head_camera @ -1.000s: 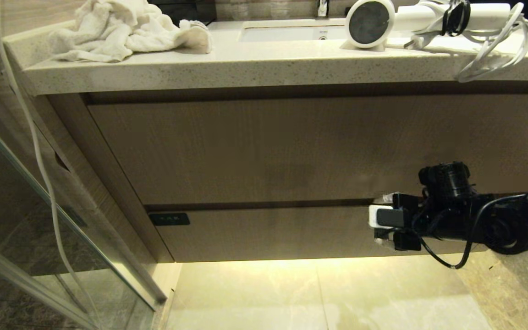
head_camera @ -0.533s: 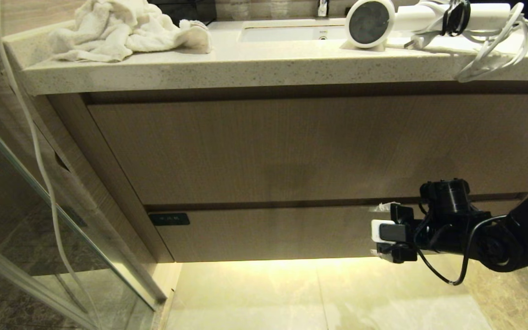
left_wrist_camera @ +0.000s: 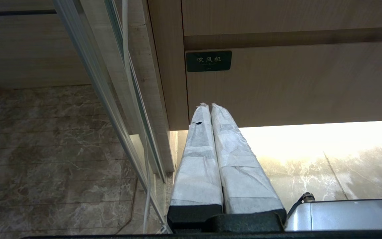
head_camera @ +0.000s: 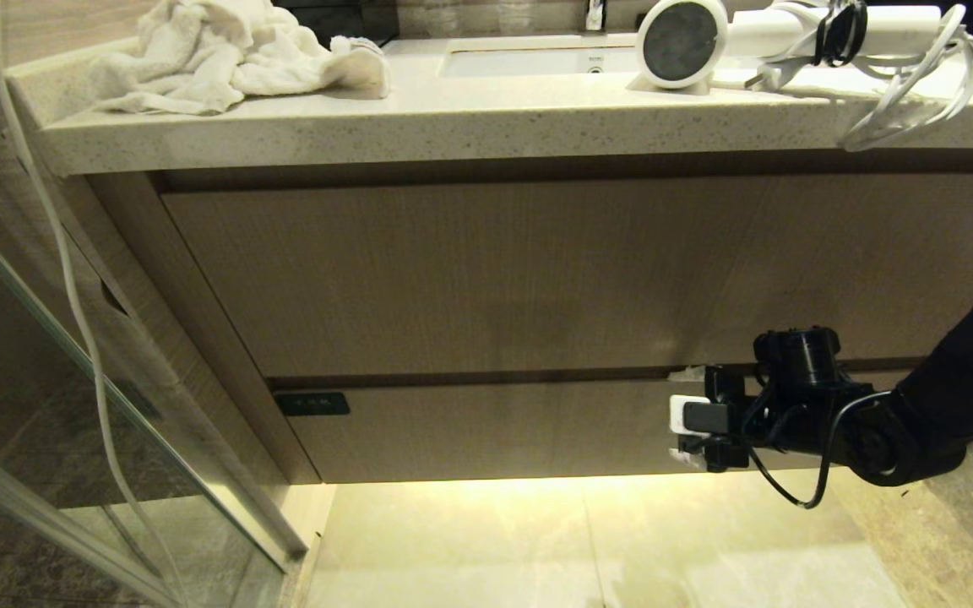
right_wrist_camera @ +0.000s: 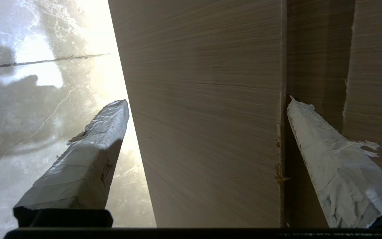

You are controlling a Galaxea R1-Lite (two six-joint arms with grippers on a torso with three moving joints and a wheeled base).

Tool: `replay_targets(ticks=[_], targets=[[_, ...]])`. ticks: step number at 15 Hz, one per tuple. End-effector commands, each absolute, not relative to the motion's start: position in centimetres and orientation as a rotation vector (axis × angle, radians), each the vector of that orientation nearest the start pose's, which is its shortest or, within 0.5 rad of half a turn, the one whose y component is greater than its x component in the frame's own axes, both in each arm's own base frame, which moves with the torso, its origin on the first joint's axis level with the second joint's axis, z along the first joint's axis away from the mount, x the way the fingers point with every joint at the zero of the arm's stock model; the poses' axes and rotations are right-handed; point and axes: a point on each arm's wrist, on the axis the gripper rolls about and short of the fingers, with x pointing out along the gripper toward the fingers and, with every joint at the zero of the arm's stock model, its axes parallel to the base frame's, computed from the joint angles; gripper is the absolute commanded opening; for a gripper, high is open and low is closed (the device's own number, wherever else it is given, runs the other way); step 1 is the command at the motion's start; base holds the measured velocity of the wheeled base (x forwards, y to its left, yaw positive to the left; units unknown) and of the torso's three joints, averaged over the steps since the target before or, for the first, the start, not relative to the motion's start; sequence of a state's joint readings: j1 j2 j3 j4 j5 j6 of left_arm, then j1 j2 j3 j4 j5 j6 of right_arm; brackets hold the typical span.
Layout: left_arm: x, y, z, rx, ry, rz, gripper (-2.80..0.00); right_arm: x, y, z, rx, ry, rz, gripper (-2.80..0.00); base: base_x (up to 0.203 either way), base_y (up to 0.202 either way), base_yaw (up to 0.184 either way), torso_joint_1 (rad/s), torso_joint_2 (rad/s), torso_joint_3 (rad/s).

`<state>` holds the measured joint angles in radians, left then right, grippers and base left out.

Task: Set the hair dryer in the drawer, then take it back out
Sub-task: Pull open the drawer

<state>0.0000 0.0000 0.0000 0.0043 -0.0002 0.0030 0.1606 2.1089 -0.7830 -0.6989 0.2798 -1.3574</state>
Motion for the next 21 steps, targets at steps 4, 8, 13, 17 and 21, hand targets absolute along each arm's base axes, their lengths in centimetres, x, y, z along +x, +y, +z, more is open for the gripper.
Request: replay_targets(ticks=[4,8,13,17,21], targets=[[-2.3,0.0,7.5,0.003,0.008,0.000,-2.80,35.1,6.3,4.2,-1.258,0.226,0.775,0.00,0.000,0.000,0.000,0.000,0.00,0.000],[-2.3,0.0,7.5,0.003,0.008,0.000,-2.80,35.7,6.3,4.1,-1.261,0.182,0.732,0.00,0.000,0.000,0.000,0.000,0.00,0.000],[-2.3,0.0,7.5,0.003,0.008,0.000,-2.80,36.5,6.1,2.8,-1.257,0.213,0.734,0.00,0.000,0.000,0.000,0.000,0.00,0.000],[-2.3,0.0,7.5,0.003,0.006,0.000,-2.80,36.7,5.6,2.6,-1.251,0.223,0.728,0.00,0.000,0.000,0.000,0.000,0.00,0.000],[-2.3,0.0,7.5,0.003,0.007,0.000,-2.80,36.5,5.3,2.6,-1.248,0.241,0.723,0.00,0.000,0.000,0.000,0.000,0.00,0.000]])
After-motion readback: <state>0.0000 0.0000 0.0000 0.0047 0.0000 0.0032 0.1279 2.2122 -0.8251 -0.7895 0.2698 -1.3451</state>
